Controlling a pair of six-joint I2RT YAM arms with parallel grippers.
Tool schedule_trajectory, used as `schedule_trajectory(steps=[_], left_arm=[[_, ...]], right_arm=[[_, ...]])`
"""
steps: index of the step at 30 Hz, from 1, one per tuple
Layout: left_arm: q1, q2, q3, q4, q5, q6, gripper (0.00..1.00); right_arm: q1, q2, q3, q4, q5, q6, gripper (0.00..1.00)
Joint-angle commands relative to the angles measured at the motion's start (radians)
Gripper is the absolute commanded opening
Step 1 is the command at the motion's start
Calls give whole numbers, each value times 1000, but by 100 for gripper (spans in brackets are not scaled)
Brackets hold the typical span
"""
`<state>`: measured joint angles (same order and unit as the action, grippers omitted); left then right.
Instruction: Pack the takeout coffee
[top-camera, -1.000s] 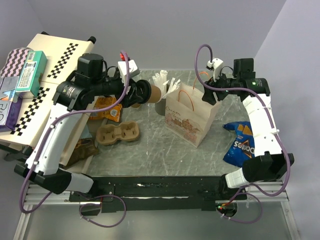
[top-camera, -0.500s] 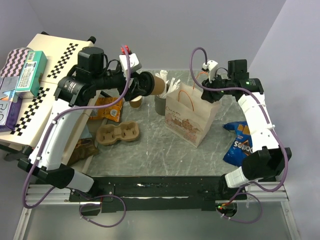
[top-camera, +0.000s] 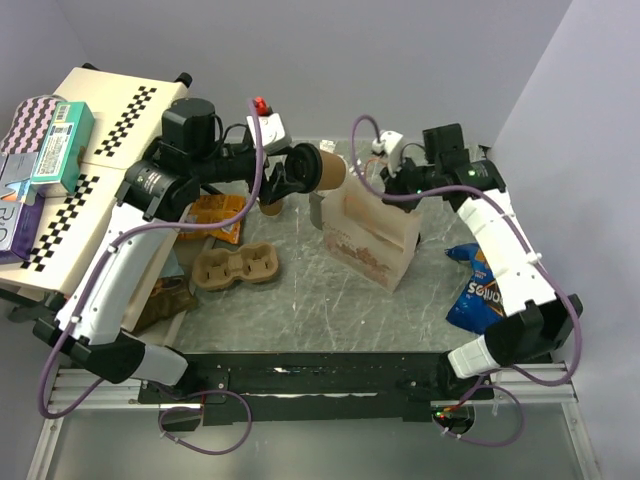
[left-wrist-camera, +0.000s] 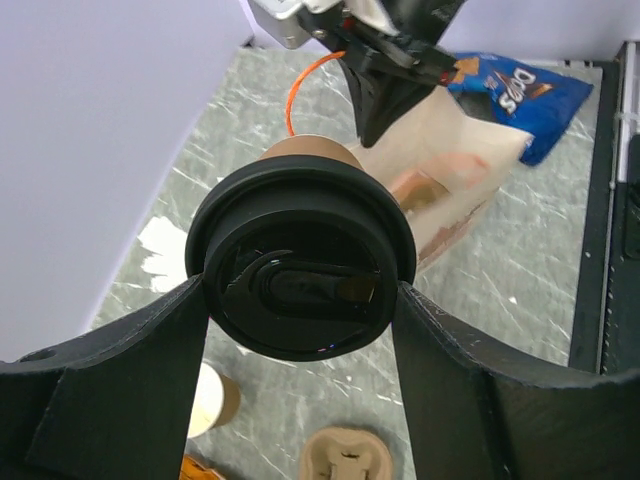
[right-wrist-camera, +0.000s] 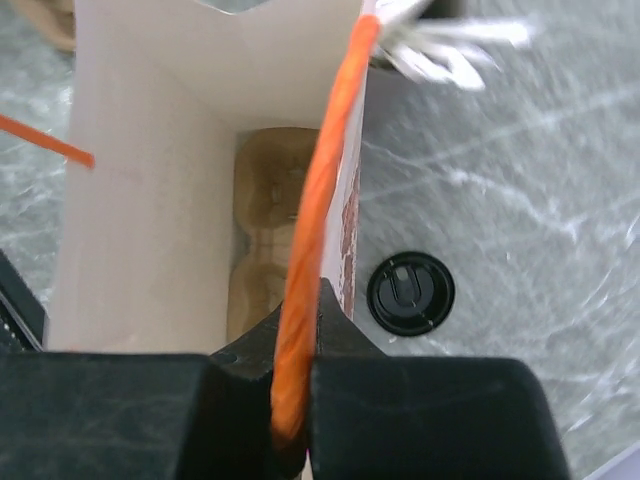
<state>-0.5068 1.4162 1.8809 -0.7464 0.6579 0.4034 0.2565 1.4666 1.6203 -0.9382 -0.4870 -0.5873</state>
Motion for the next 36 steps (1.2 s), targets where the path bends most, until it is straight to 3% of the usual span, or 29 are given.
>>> schedule_trajectory(steps=[1, 7, 17, 22, 29, 36], left_arm=[[-35, -66, -57, 61, 34, 46, 1], [-88, -147, -161, 36, -4, 92, 1], [-127, -342, -298, 47, -70, 98, 1], [-174, -312, -293, -28, -35, 153, 1], [-239, -277, -301, -54, -89, 284, 1], [-268, -162, -214, -117, -95, 400, 1]], right_arm=[[130, -129, -16, -14, 57, -43, 0], [227, -173, -16, -45, 108, -25, 0], [268, -195, -11, -60, 133, 1, 0], [267, -178, 7, -56, 123, 17, 0], [270, -163, 35, -53, 122, 21, 0], [280, -166, 33, -54, 120, 17, 0]])
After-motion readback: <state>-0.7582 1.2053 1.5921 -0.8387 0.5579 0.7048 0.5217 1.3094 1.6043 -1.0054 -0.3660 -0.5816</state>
